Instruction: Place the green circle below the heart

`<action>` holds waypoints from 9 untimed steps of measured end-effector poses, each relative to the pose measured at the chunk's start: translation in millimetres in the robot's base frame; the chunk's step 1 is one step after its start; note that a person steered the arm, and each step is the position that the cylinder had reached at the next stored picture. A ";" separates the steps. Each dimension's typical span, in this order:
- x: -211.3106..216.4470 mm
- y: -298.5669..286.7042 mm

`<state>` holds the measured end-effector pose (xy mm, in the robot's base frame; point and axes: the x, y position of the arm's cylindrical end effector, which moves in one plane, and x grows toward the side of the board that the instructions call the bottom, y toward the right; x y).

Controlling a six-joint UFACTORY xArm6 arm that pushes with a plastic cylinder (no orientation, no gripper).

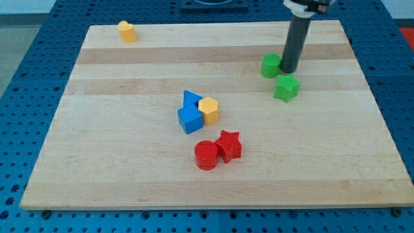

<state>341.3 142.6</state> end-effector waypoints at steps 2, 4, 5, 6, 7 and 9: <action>-1.3 -59.0; -3.8 -125.7; -3.8 -160.7; -3.7 -194.2; -3.7 -230.1; -4.9 -289.2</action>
<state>336.4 -146.6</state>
